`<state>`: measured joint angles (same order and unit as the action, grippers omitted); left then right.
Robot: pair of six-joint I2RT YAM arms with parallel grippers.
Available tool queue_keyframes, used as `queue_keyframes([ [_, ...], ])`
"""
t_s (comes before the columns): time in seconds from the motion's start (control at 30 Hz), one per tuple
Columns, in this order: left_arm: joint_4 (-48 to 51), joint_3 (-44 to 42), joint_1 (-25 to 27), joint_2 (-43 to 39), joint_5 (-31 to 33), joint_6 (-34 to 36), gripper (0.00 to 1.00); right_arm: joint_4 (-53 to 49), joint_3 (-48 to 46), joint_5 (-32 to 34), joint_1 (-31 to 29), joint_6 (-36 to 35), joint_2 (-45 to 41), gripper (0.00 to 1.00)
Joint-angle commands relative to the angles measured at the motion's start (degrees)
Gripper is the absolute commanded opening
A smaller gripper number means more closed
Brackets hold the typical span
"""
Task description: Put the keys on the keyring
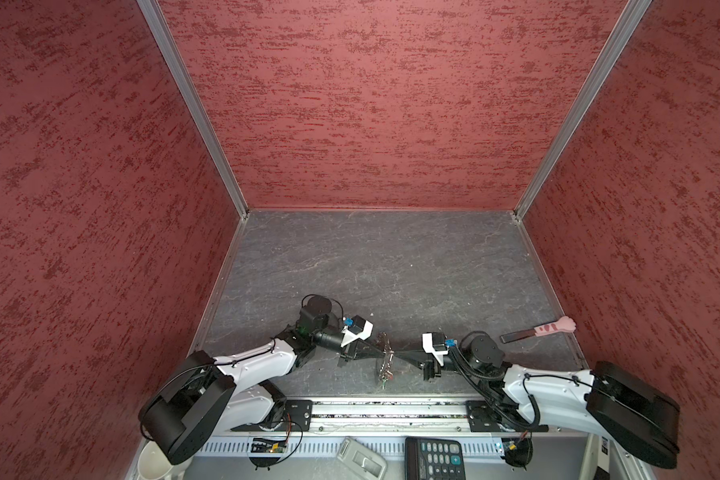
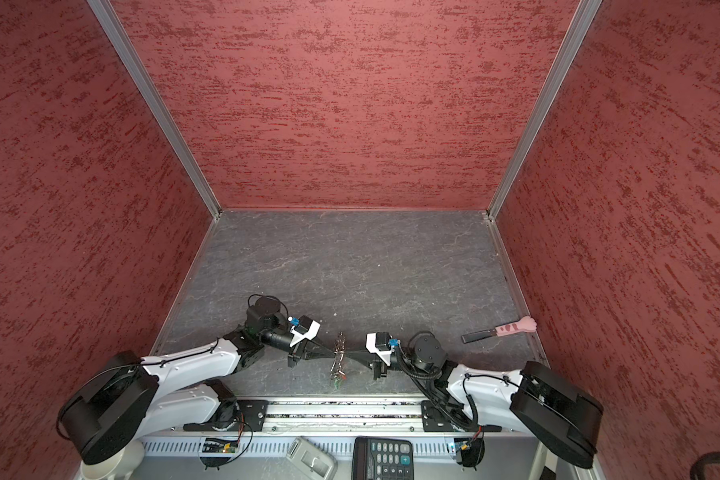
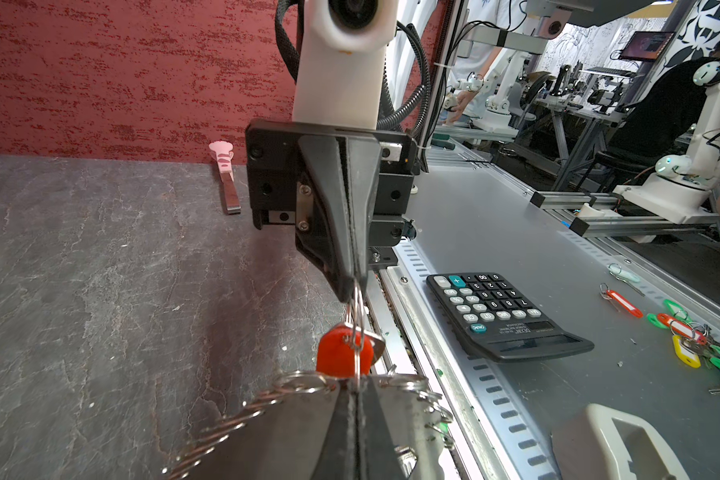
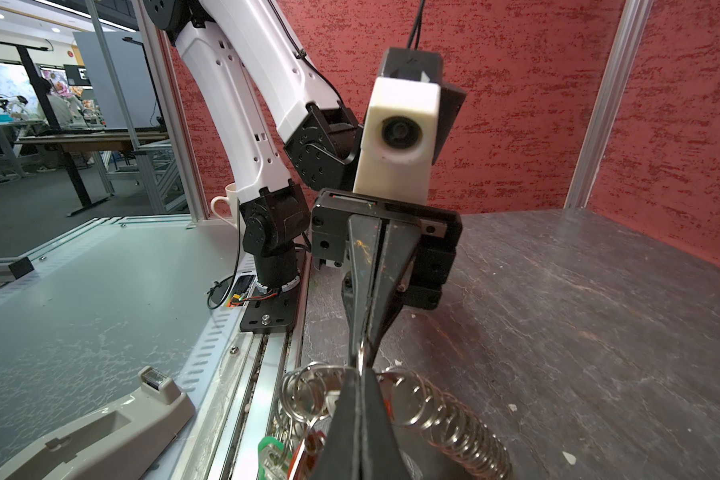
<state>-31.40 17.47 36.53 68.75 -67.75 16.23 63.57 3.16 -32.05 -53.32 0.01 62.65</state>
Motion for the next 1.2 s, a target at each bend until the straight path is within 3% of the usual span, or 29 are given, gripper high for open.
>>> queue_keyframes([
  [0.0, -2.3, 1.7, -0.3, 0.4, -1.8, -0.7, 0.00, 1.8, 1.6, -1.1, -0.4, 0.0, 0.7, 0.00],
  [0.43, -2.7, 1.5, -0.3, 0.4, -0.4, -1.1, 0.00, 0.2, 2.1, 1.7, -0.4, -0.7, 1.2, 0.00],
  [1.17, -2.5, 2.8, -0.9, 1.5, 1.0, -4.3, 0.00, -11.3, 2.8, 14.7, -2.6, -13.6, -5.6, 0.00],
])
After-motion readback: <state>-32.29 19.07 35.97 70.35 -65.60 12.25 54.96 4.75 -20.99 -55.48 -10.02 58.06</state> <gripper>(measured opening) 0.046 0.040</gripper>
